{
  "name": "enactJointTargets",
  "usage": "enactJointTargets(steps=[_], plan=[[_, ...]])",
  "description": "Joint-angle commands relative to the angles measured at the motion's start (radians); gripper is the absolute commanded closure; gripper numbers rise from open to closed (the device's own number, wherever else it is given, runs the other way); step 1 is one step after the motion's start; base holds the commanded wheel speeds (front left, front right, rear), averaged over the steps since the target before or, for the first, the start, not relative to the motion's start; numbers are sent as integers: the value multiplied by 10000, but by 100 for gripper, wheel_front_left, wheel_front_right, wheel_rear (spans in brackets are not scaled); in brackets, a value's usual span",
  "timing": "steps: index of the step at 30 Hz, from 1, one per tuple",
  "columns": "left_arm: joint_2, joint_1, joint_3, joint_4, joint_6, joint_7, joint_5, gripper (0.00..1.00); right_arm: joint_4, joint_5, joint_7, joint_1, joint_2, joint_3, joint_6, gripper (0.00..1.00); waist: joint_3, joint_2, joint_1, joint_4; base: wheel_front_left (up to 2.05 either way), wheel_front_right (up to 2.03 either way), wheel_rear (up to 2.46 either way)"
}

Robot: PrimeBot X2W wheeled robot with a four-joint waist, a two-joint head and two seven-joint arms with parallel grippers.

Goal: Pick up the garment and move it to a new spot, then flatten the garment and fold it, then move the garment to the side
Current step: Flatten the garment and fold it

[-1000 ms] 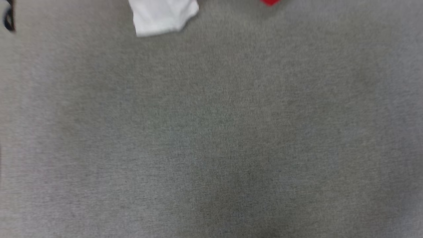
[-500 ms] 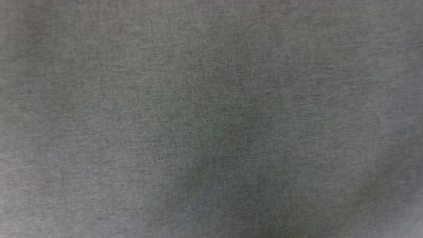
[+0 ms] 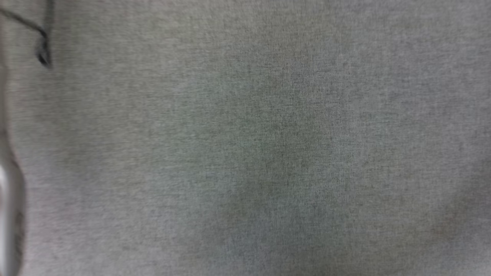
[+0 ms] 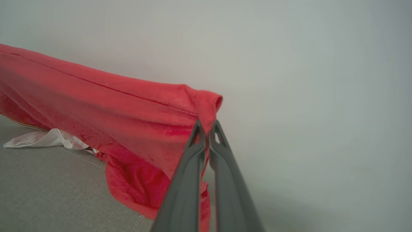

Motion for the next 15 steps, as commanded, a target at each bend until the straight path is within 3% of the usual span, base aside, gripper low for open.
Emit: enactJointTargets(steps=[1,8,15], plan=[[-61,513,33,67,-30,-84,-109,100,83,232,-104,444,-156,140,-10,100,-322,0,-1,152,0,0,0],[-343,3769,317,-211,-175,-342,-777,100,-352,1180,-682,3451,-724,861,-12,100,-1790,0,-1,422,0,0,0],[-252,7951,629,-1320,79,-422,-1304,100,-1000,1594,-917,6947,-964,969,-15,100,-3581,0,-1,383,0,0,0]])
